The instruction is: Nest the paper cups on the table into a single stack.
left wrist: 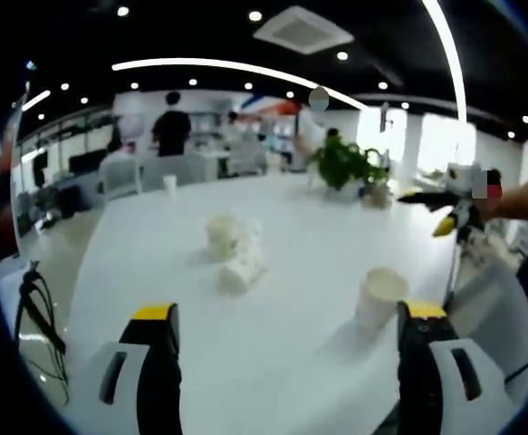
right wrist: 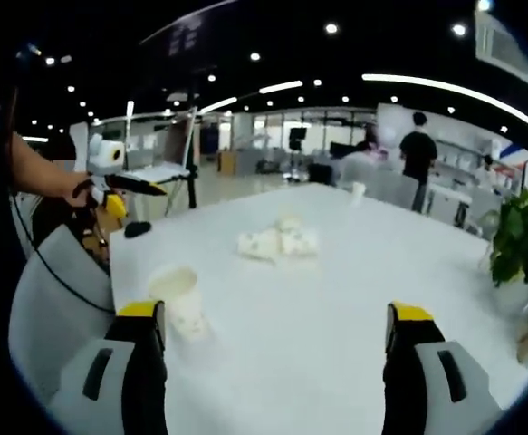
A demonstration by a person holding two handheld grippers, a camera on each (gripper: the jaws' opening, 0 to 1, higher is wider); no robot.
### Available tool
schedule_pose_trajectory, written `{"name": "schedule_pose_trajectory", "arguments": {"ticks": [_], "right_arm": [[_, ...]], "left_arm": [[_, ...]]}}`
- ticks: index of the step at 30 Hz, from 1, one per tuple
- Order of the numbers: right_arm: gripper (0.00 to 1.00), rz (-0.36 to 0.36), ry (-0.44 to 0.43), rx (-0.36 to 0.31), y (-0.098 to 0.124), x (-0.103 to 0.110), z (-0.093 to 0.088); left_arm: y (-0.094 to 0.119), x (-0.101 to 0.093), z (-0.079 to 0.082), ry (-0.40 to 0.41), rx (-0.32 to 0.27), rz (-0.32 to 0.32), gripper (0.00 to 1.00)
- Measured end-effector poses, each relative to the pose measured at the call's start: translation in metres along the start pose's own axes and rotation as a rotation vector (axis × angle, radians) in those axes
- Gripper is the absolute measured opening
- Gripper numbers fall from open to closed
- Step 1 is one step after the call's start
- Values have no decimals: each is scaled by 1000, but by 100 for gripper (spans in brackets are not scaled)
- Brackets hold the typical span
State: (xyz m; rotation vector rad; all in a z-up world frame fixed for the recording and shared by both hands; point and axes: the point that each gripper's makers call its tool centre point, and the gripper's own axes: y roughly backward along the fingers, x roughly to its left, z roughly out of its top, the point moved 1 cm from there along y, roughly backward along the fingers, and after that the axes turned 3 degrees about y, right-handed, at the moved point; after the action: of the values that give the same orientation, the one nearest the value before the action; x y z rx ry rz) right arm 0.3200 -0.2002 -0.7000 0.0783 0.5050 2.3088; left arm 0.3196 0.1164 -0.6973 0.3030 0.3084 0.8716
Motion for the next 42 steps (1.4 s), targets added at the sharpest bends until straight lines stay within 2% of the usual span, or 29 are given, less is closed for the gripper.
{"name": "schedule_pose_trajectory", "arguments": {"ticks": [5,11,14,17,28,33,36,42], "right_arm": [[100,-1,-18,-1,0,1,-2],[100,-3,-33,1,1,3,-3],[100,-7,-45,1,2,2,-4],[100,-12,-53,4,4,1,-7],[100,-21,-74,11,6,0,-15],[100,-18,-73,13,6,1,-15],[100,-20,-75,19,7,0,-17],[100,-23,-81,20,6,-4,-17]], "left_arm": [[-9,3,2,-22,48,-13,98],[-23,12,12,-46,93,-25,98],[-32,16,13,-89,156,-34,96],[-39,18,19,-84,154,-46,98],[-71,15,33,-140,220,-95,98],[-85,19,40,-136,245,-112,98],[-95,19,42,-151,294,-131,97],[-117,26,48,-173,348,-141,94]]}}
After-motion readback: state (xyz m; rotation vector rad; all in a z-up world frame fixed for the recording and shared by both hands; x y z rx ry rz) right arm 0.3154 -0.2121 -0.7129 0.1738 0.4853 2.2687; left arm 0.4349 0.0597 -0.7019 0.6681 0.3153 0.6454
